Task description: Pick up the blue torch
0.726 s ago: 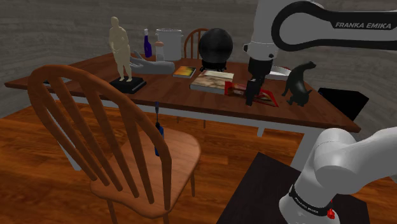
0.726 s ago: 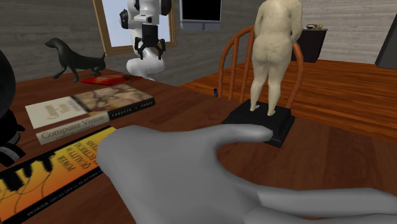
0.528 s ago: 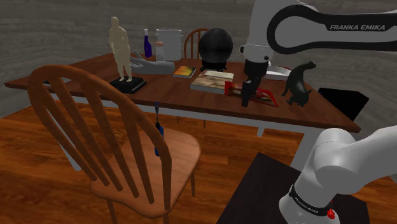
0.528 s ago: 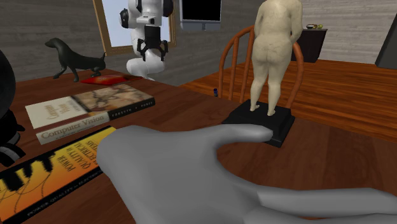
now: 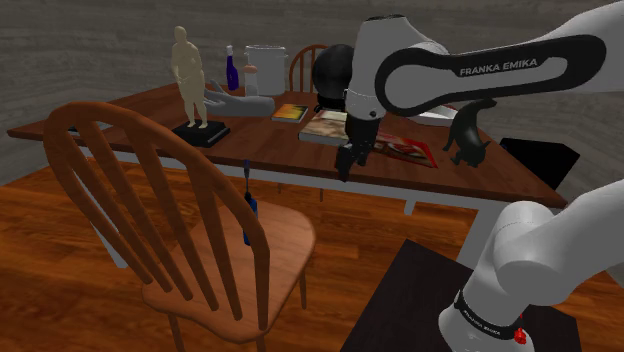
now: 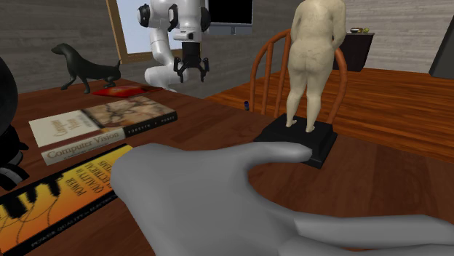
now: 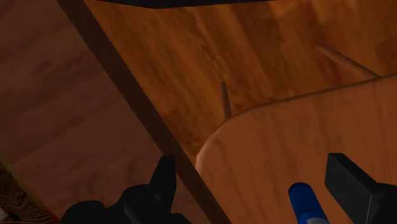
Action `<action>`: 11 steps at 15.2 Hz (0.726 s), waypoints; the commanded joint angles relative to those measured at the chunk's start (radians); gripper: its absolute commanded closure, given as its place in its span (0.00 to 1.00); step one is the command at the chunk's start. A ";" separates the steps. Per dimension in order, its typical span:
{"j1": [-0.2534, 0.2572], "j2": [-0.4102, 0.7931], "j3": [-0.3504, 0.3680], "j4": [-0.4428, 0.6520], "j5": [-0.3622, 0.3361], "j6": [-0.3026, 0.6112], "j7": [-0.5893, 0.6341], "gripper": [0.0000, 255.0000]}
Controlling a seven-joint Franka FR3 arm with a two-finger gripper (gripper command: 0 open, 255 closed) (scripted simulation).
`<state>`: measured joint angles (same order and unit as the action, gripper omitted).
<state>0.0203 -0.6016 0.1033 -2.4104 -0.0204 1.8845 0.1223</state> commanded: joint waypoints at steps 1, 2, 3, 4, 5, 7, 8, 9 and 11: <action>0.001 0.058 0.024 0.011 0.008 0.068 0.043 0.00; 0.001 0.088 0.036 0.019 0.010 0.099 0.064 0.00; 0.001 0.118 0.047 0.029 0.011 0.130 0.085 0.00; 0.000 0.150 0.059 0.040 0.010 0.159 0.106 0.00; -0.002 0.182 0.070 0.053 0.008 0.187 0.127 0.00; -0.005 0.247 0.093 0.084 0.000 0.241 0.171 0.00; -0.007 0.281 0.104 0.101 -0.006 0.266 0.193 0.00; -0.010 0.315 0.114 0.120 -0.014 0.290 0.216 0.00; -0.014 0.384 0.134 0.162 -0.034 0.334 0.264 0.00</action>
<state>0.0081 -0.2547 0.2258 -2.2710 -0.0446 2.1944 0.3589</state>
